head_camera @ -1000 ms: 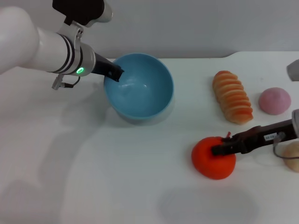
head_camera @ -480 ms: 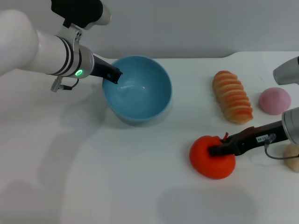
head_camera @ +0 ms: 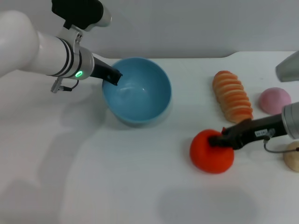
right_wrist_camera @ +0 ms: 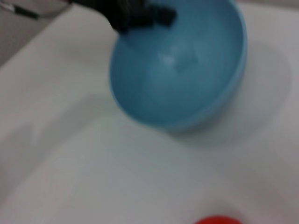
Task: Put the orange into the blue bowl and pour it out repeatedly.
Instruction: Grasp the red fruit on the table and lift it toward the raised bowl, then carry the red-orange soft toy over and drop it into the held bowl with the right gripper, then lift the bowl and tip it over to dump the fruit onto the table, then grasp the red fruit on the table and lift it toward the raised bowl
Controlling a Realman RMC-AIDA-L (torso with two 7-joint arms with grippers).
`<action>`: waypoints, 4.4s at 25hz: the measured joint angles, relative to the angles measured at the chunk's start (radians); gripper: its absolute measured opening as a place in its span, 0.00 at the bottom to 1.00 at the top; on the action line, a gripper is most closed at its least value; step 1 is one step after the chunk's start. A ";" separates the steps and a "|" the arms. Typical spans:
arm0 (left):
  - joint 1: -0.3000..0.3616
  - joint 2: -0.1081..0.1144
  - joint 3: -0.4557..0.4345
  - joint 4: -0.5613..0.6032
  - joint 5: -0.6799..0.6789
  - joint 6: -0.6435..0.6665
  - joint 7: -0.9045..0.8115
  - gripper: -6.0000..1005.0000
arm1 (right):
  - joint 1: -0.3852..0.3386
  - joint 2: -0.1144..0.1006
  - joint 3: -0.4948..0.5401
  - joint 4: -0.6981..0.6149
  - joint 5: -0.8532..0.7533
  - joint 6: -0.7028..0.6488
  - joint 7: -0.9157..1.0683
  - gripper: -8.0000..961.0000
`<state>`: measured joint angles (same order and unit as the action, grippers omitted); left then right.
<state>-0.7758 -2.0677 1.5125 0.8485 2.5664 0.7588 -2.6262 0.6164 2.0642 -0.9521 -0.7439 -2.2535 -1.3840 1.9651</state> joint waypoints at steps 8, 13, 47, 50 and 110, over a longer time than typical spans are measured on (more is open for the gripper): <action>-0.017 0.005 0.006 -0.001 0.001 0.077 0.001 0.00 | -0.076 -0.006 0.001 -0.277 0.226 -0.130 -0.078 0.07; -0.050 -0.002 0.029 0.020 -0.010 0.165 0.002 0.00 | -0.087 -0.003 0.002 -0.457 0.264 -0.184 -0.011 0.04; -0.042 -0.002 0.114 0.140 -0.110 0.159 0.001 0.00 | -0.104 0.008 0.073 -0.355 0.358 0.053 -0.240 0.46; -0.023 0.000 0.115 0.133 -0.110 0.116 0.002 0.00 | -0.197 0.008 0.076 -0.357 0.492 0.142 -0.373 0.50; 0.380 -0.008 0.659 0.405 -0.282 -0.901 0.845 0.00 | -0.353 -0.001 0.331 0.223 0.933 0.207 -0.647 0.77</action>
<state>-0.3962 -2.0755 2.1711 1.2533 2.2846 -0.1419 -1.7816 0.2633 2.0631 -0.6211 -0.5214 -1.3202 -1.1774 1.3184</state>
